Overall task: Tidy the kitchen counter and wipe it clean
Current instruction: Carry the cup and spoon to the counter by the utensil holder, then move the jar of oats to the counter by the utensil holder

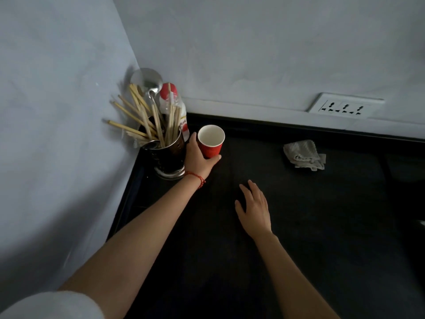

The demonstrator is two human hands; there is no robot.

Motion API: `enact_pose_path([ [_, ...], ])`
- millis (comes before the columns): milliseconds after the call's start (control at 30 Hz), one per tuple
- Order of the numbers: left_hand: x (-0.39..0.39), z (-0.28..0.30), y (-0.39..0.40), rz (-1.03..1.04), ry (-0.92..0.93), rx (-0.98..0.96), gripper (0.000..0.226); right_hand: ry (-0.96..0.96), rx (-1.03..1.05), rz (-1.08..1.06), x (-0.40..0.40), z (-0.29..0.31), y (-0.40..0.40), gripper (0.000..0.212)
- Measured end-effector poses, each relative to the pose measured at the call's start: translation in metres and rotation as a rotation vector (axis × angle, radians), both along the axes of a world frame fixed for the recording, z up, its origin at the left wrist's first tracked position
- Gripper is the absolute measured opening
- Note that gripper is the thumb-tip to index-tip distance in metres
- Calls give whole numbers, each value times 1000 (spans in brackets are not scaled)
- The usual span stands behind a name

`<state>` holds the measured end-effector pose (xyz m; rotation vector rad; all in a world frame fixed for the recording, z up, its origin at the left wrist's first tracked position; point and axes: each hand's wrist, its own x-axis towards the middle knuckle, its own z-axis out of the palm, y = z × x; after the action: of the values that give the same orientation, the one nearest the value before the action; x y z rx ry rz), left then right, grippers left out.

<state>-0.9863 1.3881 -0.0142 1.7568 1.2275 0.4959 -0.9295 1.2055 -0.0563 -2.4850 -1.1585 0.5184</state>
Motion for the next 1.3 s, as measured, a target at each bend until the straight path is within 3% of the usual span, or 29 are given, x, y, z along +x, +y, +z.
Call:
enact_pose_path([
  [100, -17, 10, -33, 0, -55, -8, 76, 29, 108, -154, -5, 14, -21, 49],
  [300, -55, 7, -106, -385, -23, 0, 27, 101, 94, -464, -23, 22, -108, 47],
  [667, -57, 5, -273, -857, -2, -41, 18, -11, 335, -1212, -96, 22, -334, 31],
  [933, -43, -28, -449, -1291, 217, -71, 23, 264, 326, -1605, -169, -20, -506, 28],
  [1133, -36, -68, -561, -1396, 485, -31, 20, 453, 298, -1748, -222, -28, -614, 29],
  [1300, -18, -86, -609, -1414, 630, 25, 17, 516, 297, -1937, -253, -37, -675, 33],
])
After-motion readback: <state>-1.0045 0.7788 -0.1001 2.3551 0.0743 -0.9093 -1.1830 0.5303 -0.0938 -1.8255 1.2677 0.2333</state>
